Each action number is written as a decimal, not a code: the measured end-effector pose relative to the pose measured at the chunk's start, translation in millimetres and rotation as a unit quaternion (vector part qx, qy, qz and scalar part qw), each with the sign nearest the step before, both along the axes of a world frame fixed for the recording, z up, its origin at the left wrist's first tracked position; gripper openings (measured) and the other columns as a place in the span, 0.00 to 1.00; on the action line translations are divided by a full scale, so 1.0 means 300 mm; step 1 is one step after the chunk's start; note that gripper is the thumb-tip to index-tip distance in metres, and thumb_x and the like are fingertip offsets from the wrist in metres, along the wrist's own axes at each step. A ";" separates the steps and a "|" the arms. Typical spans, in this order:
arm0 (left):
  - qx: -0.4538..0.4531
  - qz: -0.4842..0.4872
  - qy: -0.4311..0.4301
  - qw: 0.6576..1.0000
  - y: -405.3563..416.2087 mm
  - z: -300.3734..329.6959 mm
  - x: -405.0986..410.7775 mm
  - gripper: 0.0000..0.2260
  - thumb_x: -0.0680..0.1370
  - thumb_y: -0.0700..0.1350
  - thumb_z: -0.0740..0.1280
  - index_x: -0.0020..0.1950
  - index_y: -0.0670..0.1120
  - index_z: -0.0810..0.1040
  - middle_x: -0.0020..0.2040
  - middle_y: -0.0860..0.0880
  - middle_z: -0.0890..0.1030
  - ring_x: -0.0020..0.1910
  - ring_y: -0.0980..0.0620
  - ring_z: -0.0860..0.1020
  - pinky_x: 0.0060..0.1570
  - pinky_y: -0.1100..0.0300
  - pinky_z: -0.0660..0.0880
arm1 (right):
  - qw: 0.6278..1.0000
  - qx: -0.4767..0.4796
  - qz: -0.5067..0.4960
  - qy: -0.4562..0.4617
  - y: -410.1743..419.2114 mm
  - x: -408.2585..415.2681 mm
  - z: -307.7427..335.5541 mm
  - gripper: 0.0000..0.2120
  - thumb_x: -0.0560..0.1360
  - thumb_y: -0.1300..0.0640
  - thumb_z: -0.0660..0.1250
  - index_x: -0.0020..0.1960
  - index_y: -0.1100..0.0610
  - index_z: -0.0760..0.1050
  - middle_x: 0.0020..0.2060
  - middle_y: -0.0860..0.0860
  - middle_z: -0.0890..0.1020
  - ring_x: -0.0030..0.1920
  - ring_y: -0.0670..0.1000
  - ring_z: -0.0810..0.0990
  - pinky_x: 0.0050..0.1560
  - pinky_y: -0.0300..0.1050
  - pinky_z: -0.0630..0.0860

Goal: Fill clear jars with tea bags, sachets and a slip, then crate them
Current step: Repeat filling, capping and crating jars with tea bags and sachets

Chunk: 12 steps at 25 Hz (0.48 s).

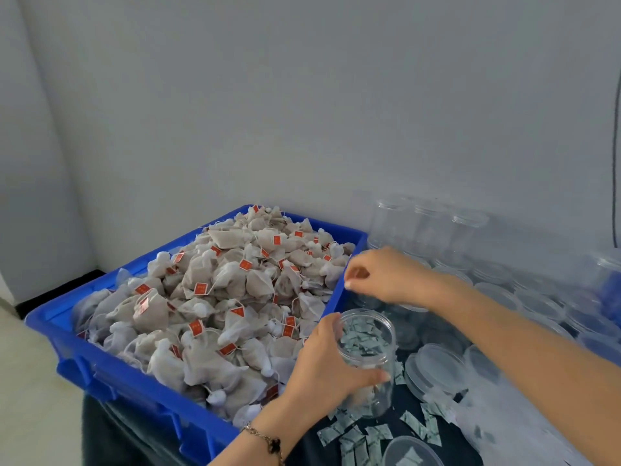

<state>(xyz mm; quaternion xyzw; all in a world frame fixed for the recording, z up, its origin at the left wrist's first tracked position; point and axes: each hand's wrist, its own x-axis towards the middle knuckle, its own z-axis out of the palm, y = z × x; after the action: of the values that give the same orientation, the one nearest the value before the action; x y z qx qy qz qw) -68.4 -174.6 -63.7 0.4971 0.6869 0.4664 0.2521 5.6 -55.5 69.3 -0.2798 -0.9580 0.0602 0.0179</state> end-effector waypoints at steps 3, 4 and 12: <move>-0.021 -0.011 -0.005 1.000 0.005 -0.016 -0.001 0.55 0.52 0.67 0.76 0.74 0.57 0.57 0.66 0.64 0.67 0.63 0.63 0.67 0.61 0.69 0.65 | 0.999 0.023 -0.042 0.012 0.124 -0.147 -0.064 0.11 0.79 0.56 0.60 0.57 0.55 0.77 0.54 0.49 0.80 0.48 0.48 0.77 0.49 0.43 0.74; -0.032 -0.019 -0.006 0.999 0.009 -0.025 -0.001 0.55 0.51 0.68 0.75 0.74 0.58 0.56 0.67 0.64 0.66 0.63 0.64 0.67 0.59 0.72 0.65 | 0.999 0.015 -0.043 -0.007 0.163 -0.197 -0.100 0.12 0.79 0.58 0.59 0.58 0.56 0.77 0.55 0.51 0.80 0.51 0.50 0.78 0.52 0.45 0.75; -0.067 -0.022 0.020 0.997 0.033 -0.017 -0.013 0.58 0.52 0.68 0.76 0.76 0.56 0.52 0.69 0.65 0.64 0.66 0.64 0.65 0.65 0.67 0.62 | 0.991 -0.057 -0.112 -0.038 0.309 -0.291 -0.254 0.12 0.76 0.61 0.61 0.57 0.57 0.78 0.53 0.54 0.79 0.51 0.53 0.77 0.56 0.46 0.73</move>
<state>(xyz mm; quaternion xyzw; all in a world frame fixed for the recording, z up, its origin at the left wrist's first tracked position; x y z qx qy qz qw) -72.4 -164.8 -68.9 0.5032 0.7102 0.4037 0.2817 -81.9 37.3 -6.8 -0.3876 -0.9158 0.1016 -0.0282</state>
